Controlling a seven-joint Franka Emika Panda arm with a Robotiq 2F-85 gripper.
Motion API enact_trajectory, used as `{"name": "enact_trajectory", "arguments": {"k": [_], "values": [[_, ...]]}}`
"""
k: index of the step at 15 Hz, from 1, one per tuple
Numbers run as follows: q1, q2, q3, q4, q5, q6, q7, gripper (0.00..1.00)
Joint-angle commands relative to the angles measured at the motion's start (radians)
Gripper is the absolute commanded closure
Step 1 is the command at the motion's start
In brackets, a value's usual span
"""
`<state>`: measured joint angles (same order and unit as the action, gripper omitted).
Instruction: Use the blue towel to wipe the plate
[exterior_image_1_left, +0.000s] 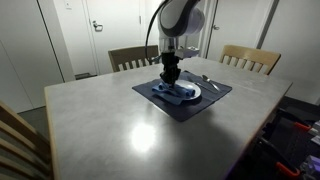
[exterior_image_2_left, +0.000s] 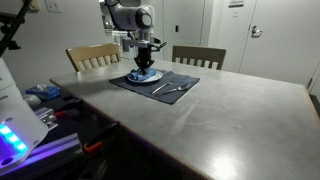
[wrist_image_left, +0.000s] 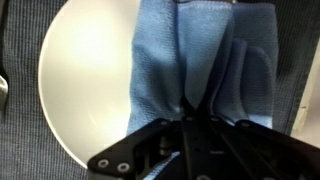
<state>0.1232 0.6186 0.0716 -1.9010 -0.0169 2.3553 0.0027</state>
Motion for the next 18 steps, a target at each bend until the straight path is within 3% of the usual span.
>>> {"name": "enact_trajectory", "arguments": {"k": [1, 4, 9, 14, 18], "values": [[0.022, 0.003, -0.048, -0.014, -0.046, 0.064, 0.077, 0.99], [0.045, 0.008, -0.095, -0.001, -0.088, 0.025, 0.175, 0.99], [0.046, 0.019, -0.108, 0.045, -0.085, -0.188, 0.251, 0.99], [0.012, 0.047, -0.05, 0.099, -0.049, -0.359, 0.138, 0.99], [0.006, 0.067, -0.006, 0.118, -0.043, -0.346, 0.027, 0.99]]}}
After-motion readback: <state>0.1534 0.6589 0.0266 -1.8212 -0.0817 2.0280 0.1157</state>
